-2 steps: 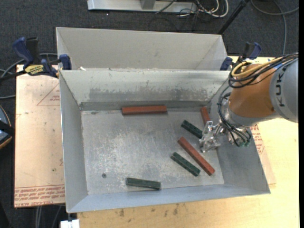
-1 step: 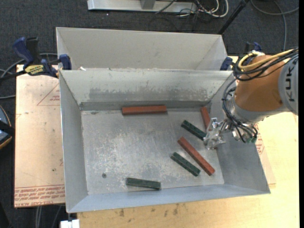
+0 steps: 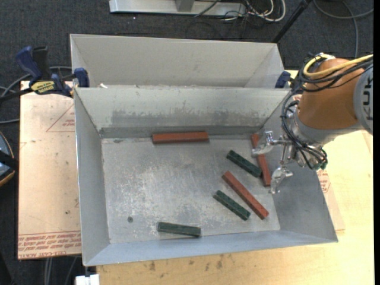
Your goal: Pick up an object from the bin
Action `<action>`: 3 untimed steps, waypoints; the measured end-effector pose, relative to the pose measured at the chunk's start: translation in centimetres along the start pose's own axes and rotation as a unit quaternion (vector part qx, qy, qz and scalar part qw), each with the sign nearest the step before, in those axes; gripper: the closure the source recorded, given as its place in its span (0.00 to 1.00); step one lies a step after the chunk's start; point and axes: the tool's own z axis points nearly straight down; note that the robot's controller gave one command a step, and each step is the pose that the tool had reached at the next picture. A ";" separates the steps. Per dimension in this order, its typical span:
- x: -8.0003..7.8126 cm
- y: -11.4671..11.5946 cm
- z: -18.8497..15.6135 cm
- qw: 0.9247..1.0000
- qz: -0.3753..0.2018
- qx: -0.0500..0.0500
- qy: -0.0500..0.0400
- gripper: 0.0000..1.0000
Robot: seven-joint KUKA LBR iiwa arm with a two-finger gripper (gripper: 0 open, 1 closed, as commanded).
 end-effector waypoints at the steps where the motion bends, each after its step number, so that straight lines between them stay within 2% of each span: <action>1: 0.0 0.0 0.0 1.000 0.000 0.000 0.000 0.00; 2: -3.8 -1.7 5.6 1.000 -0.001 0.001 -0.003 1.00; 3: -3.8 -1.7 5.6 1.000 -0.002 0.001 -0.003 1.00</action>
Offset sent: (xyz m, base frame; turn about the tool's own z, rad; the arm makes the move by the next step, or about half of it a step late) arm 0.0379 -0.0097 -0.0600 -0.0054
